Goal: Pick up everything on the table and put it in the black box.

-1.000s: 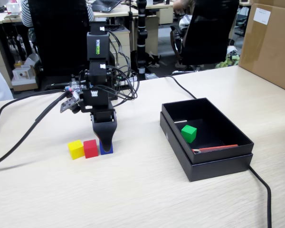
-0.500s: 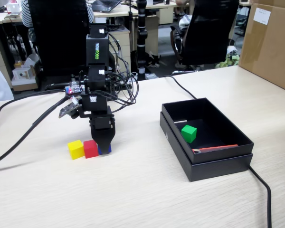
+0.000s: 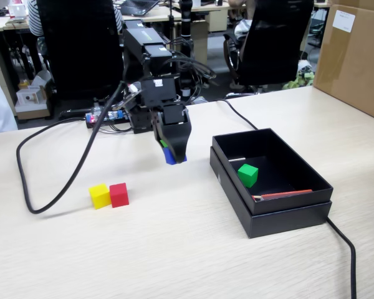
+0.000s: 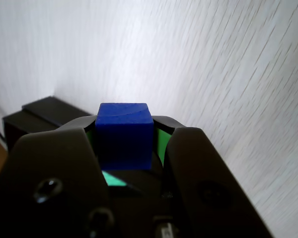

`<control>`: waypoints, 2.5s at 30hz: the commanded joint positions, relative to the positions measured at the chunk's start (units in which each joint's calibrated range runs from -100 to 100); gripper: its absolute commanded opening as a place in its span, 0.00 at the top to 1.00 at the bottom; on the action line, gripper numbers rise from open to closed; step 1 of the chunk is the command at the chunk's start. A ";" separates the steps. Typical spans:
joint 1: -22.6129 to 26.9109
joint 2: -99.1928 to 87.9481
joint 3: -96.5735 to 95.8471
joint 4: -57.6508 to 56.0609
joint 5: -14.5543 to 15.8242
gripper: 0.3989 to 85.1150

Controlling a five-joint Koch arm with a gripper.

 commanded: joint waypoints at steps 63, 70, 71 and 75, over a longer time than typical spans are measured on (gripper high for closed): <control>5.57 -2.99 9.46 -1.68 0.68 0.48; -1.12 -9.07 2.84 -1.68 -1.61 0.47; -2.30 -9.41 1.30 -1.68 -1.95 0.47; -6.64 -9.41 -4.77 -1.60 -3.71 0.43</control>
